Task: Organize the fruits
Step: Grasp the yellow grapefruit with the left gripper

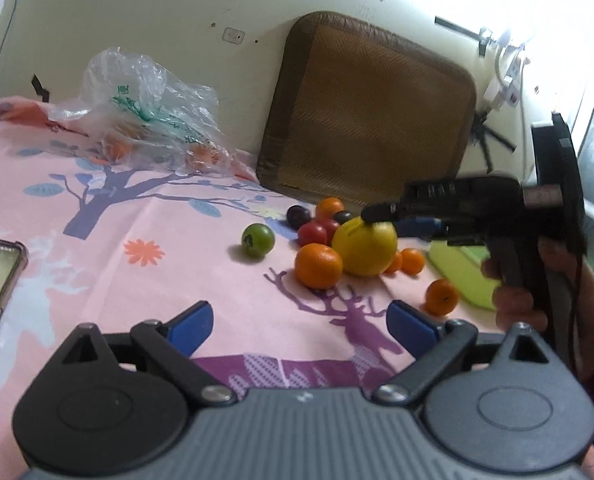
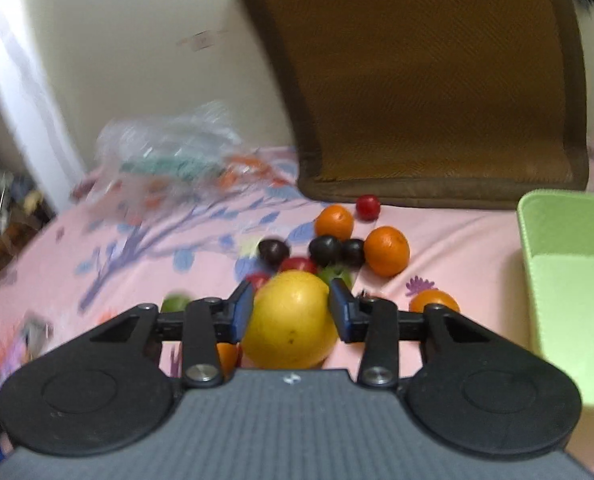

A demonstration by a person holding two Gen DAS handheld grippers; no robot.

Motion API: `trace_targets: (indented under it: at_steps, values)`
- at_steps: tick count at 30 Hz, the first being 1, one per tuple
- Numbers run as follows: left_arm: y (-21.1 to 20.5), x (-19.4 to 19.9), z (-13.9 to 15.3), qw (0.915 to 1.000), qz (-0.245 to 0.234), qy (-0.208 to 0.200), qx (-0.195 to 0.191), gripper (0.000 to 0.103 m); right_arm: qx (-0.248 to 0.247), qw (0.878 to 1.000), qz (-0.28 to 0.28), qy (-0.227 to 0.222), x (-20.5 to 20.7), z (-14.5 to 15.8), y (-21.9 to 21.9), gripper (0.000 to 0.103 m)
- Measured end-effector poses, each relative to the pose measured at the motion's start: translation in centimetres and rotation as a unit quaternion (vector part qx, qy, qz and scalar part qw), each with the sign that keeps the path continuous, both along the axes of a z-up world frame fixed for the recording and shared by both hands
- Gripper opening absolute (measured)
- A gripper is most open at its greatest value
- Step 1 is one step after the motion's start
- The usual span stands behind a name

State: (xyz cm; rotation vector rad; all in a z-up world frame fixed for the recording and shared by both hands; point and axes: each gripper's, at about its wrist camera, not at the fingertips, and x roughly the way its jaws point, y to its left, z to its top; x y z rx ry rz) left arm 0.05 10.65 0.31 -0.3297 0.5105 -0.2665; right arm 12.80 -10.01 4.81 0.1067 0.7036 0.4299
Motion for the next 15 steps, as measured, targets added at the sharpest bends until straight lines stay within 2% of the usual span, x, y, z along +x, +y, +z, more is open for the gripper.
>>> trace_targets:
  at_steps: [2,4,6,8,10,14,15]
  values:
    - [0.7,0.0,0.1,0.9993,-0.018,-0.004,-0.031,0.096,-0.025,0.999,0.037,-0.027,-3.3,0.4,-0.4,0.025]
    - [1.2,0.2,0.1,0.997,-0.045,-0.002,-0.064,0.096,-0.054,0.995,0.073,-0.046,-6.5,0.1,-0.1,0.018]
    - [1.5,0.9,0.2,0.9924,-0.07,0.004,-0.1,0.096,-0.062,0.991,0.11,-0.048,-9.3,-0.3,0.3,0.019]
    - [1.3,1.7,0.4,0.99,-0.078,0.009,-0.117,0.096,-0.068,0.987,0.13,-0.059,-11.3,-0.6,0.8,0.02]
    - [0.8,2.3,0.8,0.9906,-0.08,0.01,-0.111,0.096,-0.071,0.987,0.125,-0.077,-12.1,-0.5,0.8,0.023]
    - [-1.0,3.6,1.0,0.9917,-0.093,0.02,-0.087,0.096,-0.061,0.99,0.106,-0.077,-11.5,-0.7,0.6,0.03]
    - [-1.6,3.9,0.9,0.9918,-0.097,0.026,-0.079,0.091,-0.063,0.99,0.102,-0.077,-11.4,-0.8,0.5,0.034]
